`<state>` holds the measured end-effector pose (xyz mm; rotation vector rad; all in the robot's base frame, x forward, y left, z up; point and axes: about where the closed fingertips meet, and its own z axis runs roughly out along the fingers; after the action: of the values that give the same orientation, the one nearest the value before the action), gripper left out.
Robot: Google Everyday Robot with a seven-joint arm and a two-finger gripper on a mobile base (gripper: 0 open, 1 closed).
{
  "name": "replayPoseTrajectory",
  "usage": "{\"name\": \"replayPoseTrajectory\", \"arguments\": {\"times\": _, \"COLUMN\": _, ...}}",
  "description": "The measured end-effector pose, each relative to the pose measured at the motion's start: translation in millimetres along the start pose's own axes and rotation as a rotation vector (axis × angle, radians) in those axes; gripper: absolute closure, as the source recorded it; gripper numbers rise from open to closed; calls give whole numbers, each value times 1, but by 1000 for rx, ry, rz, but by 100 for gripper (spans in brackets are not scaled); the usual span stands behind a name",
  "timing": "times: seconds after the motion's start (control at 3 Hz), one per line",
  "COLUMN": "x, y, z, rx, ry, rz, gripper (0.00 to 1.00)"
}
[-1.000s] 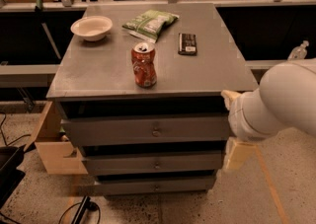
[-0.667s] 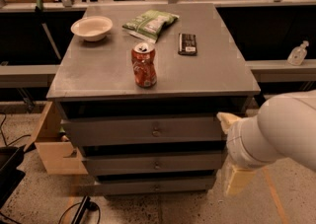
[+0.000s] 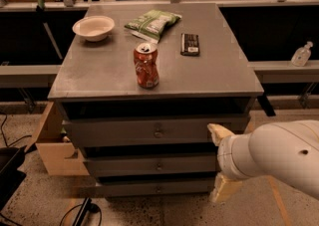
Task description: Open top drawer
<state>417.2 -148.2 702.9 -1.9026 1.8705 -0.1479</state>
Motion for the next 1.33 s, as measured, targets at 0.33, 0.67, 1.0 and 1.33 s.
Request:
{"name": "replayPoseTrajectory", "arguments": {"times": 0.33, "x": -6, "y": -17, "z": 17, "rx": 43, "ry": -24, "rz": -18, "gripper": 0}}
{"name": "replayPoseTrajectory", "arguments": {"times": 0.67, "x": -12, "y": -35, "z": 29, "rx": 81, "ry": 39, "rz": -78, "gripper": 0}}
{"name": "replayPoseTrajectory", "arguments": {"times": 1.0, "x": -7, "y": -37, "z": 27, "rx": 92, "ry": 54, "rz": -68, "gripper": 0}}
{"name": "replayPoseTrajectory", "arguments": {"times": 1.33, "x": -10, "y": -40, "z": 38, "rx": 81, "ry": 55, "rz": -75, "gripper": 0}}
